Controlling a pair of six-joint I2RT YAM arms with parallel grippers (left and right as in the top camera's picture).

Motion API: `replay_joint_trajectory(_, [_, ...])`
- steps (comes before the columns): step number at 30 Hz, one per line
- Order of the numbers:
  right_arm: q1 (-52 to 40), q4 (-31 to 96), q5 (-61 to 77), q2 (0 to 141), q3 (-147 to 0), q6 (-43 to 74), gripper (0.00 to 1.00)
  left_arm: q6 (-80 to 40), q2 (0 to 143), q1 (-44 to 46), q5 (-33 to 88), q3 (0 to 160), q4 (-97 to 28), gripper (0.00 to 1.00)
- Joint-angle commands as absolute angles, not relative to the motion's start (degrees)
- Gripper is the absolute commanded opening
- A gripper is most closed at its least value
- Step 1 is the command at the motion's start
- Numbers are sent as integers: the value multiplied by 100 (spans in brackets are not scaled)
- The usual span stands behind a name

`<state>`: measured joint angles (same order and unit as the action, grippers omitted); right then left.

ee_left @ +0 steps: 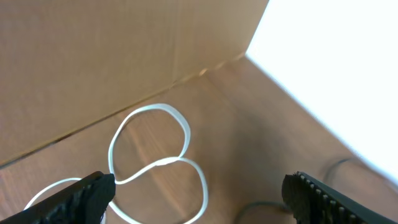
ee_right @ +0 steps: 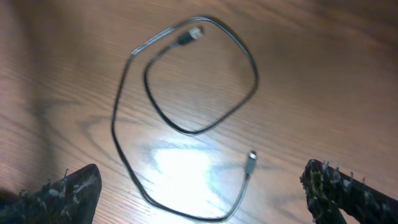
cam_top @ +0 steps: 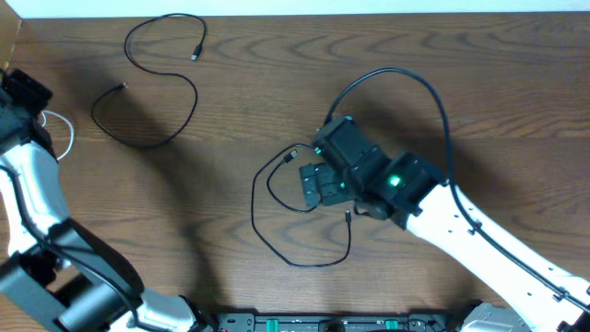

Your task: Untangle cables

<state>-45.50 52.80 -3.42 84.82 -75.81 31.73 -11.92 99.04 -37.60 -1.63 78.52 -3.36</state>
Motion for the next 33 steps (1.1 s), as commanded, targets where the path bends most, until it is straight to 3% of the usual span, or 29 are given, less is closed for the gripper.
replay_joint_trajectory(1, [-4259, 5417, 320, 8475, -7585, 3273, 99, -1555, 9758, -3756, 108, 7913, -648, 92])
replay_joint_trajectory(7, [-4152, 5511, 657, 8475, -7585, 3208, 99, -1557, 9745, -3756, 292, 7909, -2303, 93])
replay_joint_trajectory(10, [-4104, 5520, 635, 8475, -7585, 3166, 99, -1557, 9817, -3754, 1365, 7887, -2842, 93])
replay_joint_trajectory(14, [-3778, 5472, 508, 8475, -7585, 3175, 99, -1621, 9972, -3575, 3739, 7548, -3212, 92])
replay_joint_trajectory(17, [-3415, 5592, 513, 8475, -7585, 3175, 99, -1619, 10014, -3157, 4440, 7218, -3256, 93])
replay_joint_trajectory(22, [-2799, 6073, 473, 8475, -7585, 3166, 99, -1238, 10014, -2137, 4252, 6980, -3739, 92])
replay_joint_trajectory(29, [-2438, 6735, 47, 8477, -7585, 3166, 99, -1472, 10014, -491, 1824, 6958, -4893, 92])
replay_joint_trajectory(33, [-2440, 6707, 1, 8477, -7585, 3166, 99, -1881, 10014, 209, 1295, 6958, -5415, 92])
